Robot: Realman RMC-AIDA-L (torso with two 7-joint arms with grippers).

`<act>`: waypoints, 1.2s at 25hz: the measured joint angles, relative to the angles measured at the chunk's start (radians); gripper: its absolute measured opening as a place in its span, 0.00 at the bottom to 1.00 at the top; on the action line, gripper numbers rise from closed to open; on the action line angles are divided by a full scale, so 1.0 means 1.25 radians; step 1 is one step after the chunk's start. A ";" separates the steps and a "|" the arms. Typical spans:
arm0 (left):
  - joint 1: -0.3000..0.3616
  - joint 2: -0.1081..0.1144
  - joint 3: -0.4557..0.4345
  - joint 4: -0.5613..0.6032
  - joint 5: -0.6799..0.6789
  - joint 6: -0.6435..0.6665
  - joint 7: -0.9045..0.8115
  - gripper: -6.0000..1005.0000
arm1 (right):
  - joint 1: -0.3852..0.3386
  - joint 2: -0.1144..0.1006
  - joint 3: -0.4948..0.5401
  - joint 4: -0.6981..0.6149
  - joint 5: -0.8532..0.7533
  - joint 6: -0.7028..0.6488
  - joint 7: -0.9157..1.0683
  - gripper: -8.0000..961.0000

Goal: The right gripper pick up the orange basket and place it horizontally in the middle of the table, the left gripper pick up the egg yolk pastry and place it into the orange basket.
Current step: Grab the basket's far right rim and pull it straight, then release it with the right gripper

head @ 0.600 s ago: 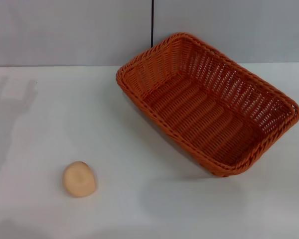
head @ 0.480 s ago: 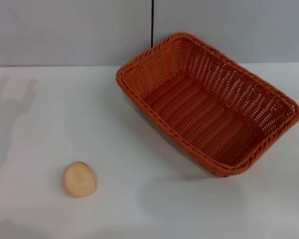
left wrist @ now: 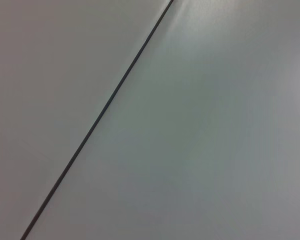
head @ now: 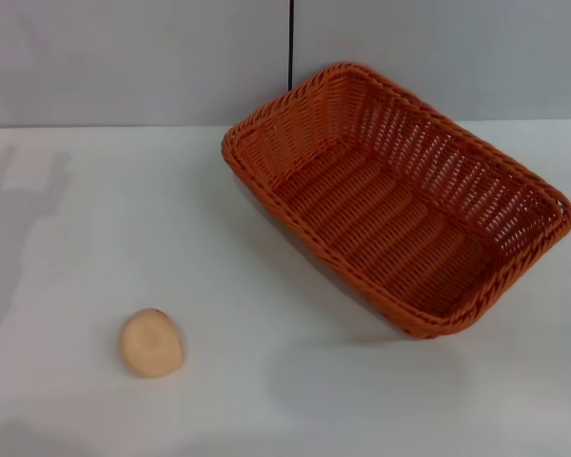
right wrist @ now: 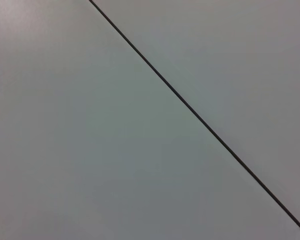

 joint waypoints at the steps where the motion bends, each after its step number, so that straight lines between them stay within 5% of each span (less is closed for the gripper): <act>1: 0.000 0.000 0.001 0.000 0.001 0.001 0.000 0.84 | 0.000 0.000 0.000 0.000 -0.001 0.000 0.000 0.53; 8: -0.002 0.000 0.004 0.001 0.004 0.003 0.000 0.84 | 0.002 -0.017 -0.059 -0.015 -0.005 -0.002 0.017 0.54; 11: -0.002 0.000 0.004 0.001 0.004 0.003 0.000 0.84 | 0.008 -0.049 -0.164 -0.060 -0.005 -0.001 0.086 0.55; 12: -0.003 0.000 0.004 0.001 0.005 0.003 0.000 0.84 | 0.011 -0.073 -0.244 -0.113 -0.010 0.011 0.164 0.55; 13: -0.003 0.000 0.004 0.002 0.005 0.004 0.000 0.84 | 0.011 -0.073 -0.244 -0.113 -0.010 0.011 0.164 0.55; 16: -0.004 0.000 0.004 0.005 0.005 0.004 0.000 0.84 | 0.019 -0.110 -0.338 -0.211 -0.053 0.022 0.298 0.55; 17: -0.005 0.000 0.004 0.008 0.005 0.004 0.000 0.84 | 0.034 -0.136 -0.373 -0.289 -0.120 0.021 0.405 0.56; 22: -0.005 0.000 0.004 0.013 0.006 0.004 0.000 0.84 | 0.093 -0.175 -0.388 -0.478 -0.315 -0.003 0.615 0.56; 30: -0.006 -0.001 0.005 0.024 0.006 -0.001 0.000 0.84 | 0.252 -0.228 -0.389 -0.556 -0.573 -0.086 0.732 0.57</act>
